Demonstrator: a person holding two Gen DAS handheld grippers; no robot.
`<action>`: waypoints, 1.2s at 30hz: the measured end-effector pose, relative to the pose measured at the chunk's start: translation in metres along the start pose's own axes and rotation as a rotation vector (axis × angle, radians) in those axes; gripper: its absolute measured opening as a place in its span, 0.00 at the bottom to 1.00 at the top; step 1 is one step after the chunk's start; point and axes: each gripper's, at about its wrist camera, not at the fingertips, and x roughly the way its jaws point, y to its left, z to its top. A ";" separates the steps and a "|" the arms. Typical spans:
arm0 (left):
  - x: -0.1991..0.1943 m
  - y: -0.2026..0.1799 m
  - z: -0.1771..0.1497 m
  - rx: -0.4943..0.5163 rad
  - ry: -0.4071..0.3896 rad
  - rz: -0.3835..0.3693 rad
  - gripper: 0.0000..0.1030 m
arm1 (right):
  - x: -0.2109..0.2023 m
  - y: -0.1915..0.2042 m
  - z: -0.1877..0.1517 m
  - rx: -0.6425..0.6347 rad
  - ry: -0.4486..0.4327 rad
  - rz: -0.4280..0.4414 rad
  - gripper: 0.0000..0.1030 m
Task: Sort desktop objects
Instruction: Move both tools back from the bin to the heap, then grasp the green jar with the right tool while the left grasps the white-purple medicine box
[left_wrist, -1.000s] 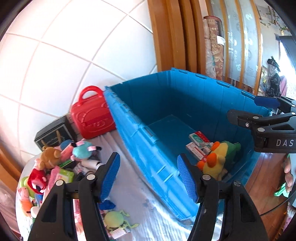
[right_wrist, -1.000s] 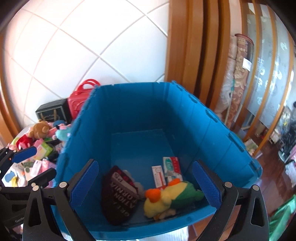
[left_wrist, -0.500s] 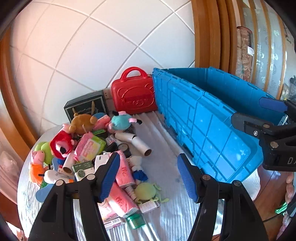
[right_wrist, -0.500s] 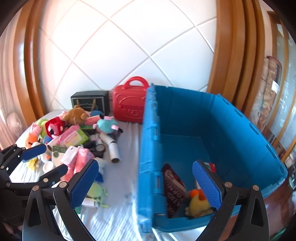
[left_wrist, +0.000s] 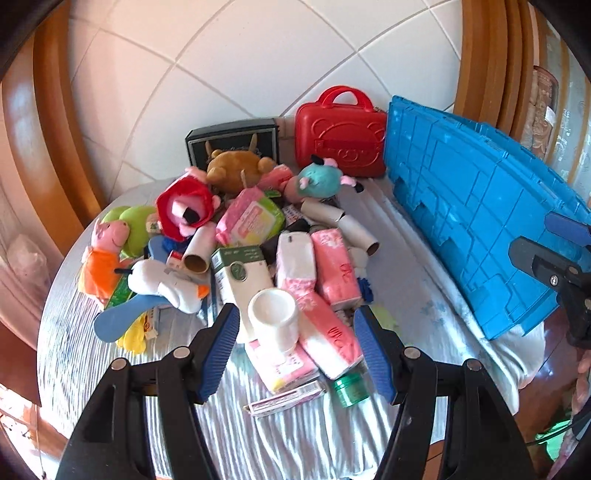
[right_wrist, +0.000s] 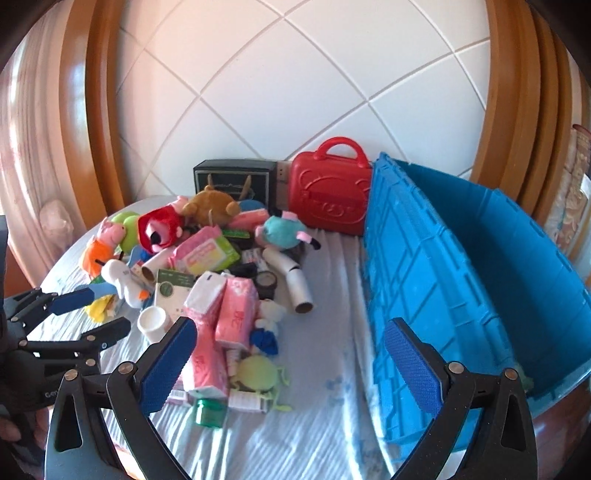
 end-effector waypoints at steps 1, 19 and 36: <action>0.006 0.007 -0.007 -0.005 0.018 0.023 0.62 | 0.007 0.006 -0.006 0.000 0.017 0.007 1.00; 0.119 0.034 -0.116 0.009 0.320 -0.095 0.62 | 0.139 0.061 -0.117 0.065 0.409 0.135 0.99; 0.169 0.008 -0.135 0.139 0.391 -0.107 0.62 | 0.204 0.078 -0.176 0.102 0.550 0.096 0.91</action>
